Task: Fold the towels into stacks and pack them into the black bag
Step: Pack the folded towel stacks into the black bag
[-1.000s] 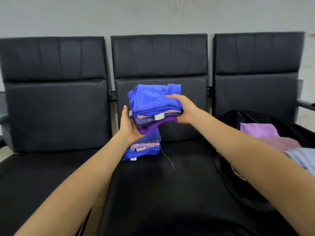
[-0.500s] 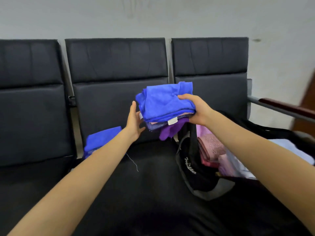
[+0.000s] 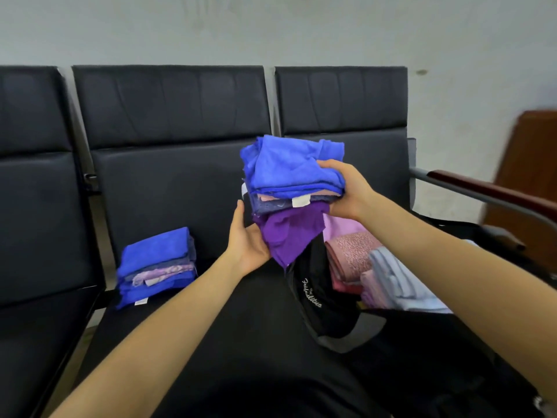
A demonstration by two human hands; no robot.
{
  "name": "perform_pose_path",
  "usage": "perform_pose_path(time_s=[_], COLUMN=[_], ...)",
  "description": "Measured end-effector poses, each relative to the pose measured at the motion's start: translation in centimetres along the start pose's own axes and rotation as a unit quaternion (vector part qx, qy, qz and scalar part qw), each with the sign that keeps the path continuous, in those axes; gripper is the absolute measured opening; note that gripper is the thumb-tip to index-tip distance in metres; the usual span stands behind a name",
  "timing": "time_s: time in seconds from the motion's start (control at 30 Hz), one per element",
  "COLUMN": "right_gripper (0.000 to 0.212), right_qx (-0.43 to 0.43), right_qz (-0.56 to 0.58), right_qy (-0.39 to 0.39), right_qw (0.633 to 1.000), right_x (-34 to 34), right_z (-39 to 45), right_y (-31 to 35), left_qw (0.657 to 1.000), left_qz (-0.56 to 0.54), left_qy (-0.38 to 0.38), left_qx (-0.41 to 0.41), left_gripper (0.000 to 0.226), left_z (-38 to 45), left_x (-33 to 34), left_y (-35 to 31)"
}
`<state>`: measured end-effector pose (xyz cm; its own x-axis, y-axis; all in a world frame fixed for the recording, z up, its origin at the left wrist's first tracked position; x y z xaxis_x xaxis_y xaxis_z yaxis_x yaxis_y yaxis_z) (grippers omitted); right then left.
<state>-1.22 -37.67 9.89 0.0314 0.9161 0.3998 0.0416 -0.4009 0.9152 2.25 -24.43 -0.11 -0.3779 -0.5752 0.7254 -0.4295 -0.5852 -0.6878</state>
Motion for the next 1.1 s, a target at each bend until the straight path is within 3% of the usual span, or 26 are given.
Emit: perform_pose_path(time_s=[0.13,0.3,0.37,0.5,0.63,0.77,0.87,1.1], right_gripper=[0.024,0.026,0.018,0.011,0.021,0.014,0.019,0.014], right_qx=[-0.006,0.019,0.03,0.029,0.039,0.033,0.047,0.019], right_qz=[0.05,-0.004,-0.024,-0.075,-0.118,-0.124,-0.097,-0.104], right_qy=[0.012,-0.006,-0.002,0.017,0.025,0.002,0.004,-0.021], right_qw=[0.999,1.0,0.999,0.997,0.992,0.992,0.994,0.994], right_x=[2.2,2.6,2.7,3.3,2.9,1.4,0.5,-3.4], right_z=[0.1,0.2,0.1,-0.1,0.4,0.5,0.0,-1.0], right_y=[0.0,-1.1,-1.7,-3.0,-5.0,-6.3,-7.3,-3.6], left_qw=[0.998,0.999,0.999,0.997,0.997,0.999,0.996,0.988], left_qz=[-0.057,-0.044,-0.041,-0.077,-0.068,-0.002,0.054,0.141], left_qy=[0.006,-0.014,-0.026,-0.017,0.004,0.047,0.075,0.055], left_qx=[-0.032,0.006,0.005,-0.011,-0.022,-0.009,0.002,0.017], left_gripper=[0.084,0.037,0.031,0.035,0.054,0.083,0.071,0.044], left_z=[-1.6,-2.3,-2.6,-3.6,-4.4,-5.4,-5.7,-2.2], left_x=[-0.7,-0.9,-1.6,-1.7,-1.4,-0.4,1.5,4.3], left_y=[0.7,-1.0,-1.6,-2.5,-3.2,-4.0,-3.8,-1.8])
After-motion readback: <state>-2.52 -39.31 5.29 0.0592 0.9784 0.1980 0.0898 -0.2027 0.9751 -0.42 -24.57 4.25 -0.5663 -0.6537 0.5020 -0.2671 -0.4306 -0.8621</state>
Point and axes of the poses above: each hand's wrist, its own z-axis towards the middle knuckle, its own x-axis out of the palm, y = z × x, the point moved 10 cm from there along z, towards the middle knuckle, and after that the axes turned 3 degrees about x, right-handed, at the moved point
